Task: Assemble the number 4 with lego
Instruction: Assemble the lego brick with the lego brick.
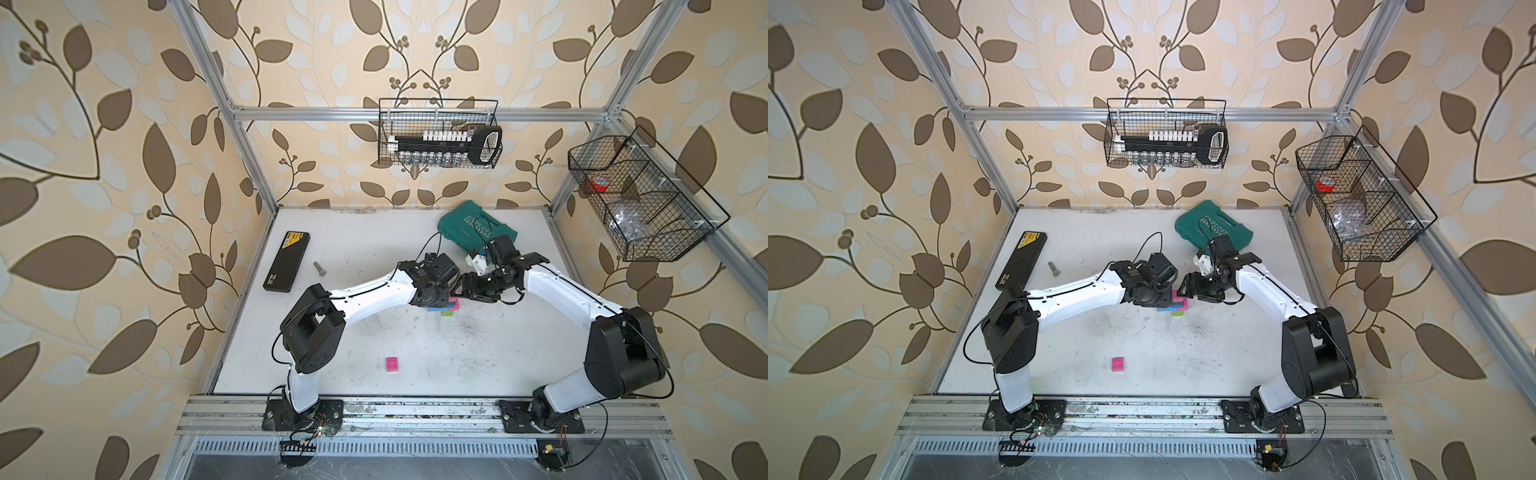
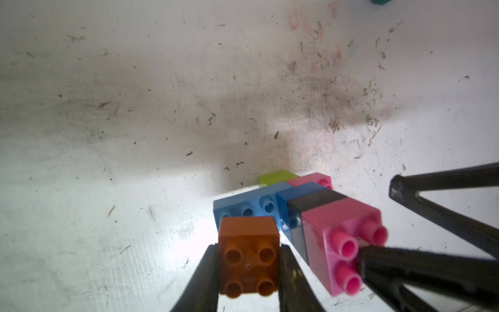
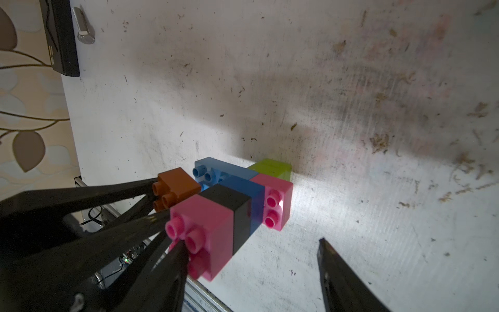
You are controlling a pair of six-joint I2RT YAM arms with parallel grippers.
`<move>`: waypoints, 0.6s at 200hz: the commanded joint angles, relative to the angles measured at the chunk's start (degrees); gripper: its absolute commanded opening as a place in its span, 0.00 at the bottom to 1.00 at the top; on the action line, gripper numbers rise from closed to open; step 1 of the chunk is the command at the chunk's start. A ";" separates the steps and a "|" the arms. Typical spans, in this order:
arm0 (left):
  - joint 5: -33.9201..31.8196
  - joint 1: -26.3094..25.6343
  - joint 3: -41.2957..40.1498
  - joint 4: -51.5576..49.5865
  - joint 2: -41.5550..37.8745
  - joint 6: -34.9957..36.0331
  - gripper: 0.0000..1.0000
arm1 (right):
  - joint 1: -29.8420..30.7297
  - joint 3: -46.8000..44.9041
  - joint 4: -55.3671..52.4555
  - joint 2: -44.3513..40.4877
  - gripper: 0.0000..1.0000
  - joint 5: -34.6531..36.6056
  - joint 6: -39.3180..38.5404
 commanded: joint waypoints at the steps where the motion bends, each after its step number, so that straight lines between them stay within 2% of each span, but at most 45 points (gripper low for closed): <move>1: -2.15 -0.57 1.96 -1.53 0.17 -1.06 0.00 | 0.24 -1.58 -0.55 0.54 0.70 1.41 0.42; 120: -4.59 -0.66 3.67 -3.41 2.68 -4.55 0.00 | 0.51 -1.90 -0.36 0.54 0.68 1.59 1.67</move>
